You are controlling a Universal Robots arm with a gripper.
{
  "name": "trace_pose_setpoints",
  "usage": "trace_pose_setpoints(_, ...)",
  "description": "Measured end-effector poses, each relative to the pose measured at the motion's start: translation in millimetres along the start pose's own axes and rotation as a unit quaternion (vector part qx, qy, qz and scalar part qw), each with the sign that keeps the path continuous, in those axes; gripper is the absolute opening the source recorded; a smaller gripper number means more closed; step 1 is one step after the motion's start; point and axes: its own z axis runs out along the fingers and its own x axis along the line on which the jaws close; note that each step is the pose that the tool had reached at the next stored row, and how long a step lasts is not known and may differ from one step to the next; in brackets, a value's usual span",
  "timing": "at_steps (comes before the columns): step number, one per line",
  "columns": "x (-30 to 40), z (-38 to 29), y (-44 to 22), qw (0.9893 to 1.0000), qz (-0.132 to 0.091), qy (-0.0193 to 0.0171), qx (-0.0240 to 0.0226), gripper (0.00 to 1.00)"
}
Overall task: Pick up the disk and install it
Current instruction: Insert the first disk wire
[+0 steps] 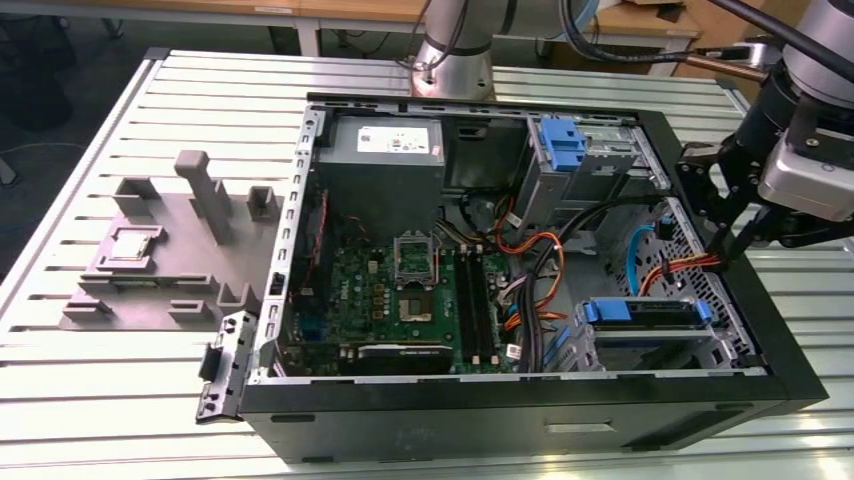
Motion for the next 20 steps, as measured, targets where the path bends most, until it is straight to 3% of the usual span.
trace_pose_setpoints(10,0.2,0.0,0.0,0.999,-0.044,-0.0032,0.0028,0.26)
trace_pose_setpoints(11,0.2,0.0,0.0,0.9988,-0.048,-0.0038,0.0034,0.32)
trace_pose_setpoints(14,0.2,0.4,0.1,0.9977,-0.068,-0.0063,0.0064,0.32)
trace_pose_setpoints(18,0.0,1.4,0.2,0.9953,-0.096,-0.009,0.0112,0.32)
trace_pose_setpoints(20,0.0,1.6,0.2,0.9946,-0.103,-0.0081,0.0109,0.32)
